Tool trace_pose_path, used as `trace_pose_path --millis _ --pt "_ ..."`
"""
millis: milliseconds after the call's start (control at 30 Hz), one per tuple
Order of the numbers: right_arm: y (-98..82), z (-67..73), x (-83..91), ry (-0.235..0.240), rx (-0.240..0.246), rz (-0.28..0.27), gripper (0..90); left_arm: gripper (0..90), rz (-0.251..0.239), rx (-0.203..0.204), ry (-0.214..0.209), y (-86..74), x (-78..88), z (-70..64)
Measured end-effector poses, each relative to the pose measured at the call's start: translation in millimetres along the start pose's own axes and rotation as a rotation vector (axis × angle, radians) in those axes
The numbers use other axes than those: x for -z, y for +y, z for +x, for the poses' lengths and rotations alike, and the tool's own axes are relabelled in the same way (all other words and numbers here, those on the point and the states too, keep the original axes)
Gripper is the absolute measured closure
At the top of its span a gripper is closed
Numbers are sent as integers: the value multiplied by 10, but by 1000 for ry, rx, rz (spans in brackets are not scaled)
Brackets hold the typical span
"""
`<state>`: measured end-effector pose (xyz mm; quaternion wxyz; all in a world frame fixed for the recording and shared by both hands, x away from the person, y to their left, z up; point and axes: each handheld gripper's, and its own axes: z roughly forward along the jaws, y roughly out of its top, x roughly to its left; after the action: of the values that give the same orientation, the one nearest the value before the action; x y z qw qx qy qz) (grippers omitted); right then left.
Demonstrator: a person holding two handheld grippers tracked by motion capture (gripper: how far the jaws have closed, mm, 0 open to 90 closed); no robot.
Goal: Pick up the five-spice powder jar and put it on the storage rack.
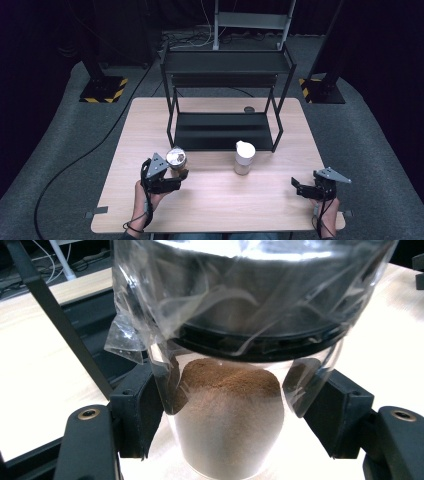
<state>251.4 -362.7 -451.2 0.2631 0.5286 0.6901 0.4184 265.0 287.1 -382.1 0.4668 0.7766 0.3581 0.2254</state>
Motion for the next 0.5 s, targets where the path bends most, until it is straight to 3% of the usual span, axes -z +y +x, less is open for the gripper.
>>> trace_pose_path --millis 500 --pt "2 -12 -1 4 -4 1 0 302 -6 -32 -11 281 -148 118"
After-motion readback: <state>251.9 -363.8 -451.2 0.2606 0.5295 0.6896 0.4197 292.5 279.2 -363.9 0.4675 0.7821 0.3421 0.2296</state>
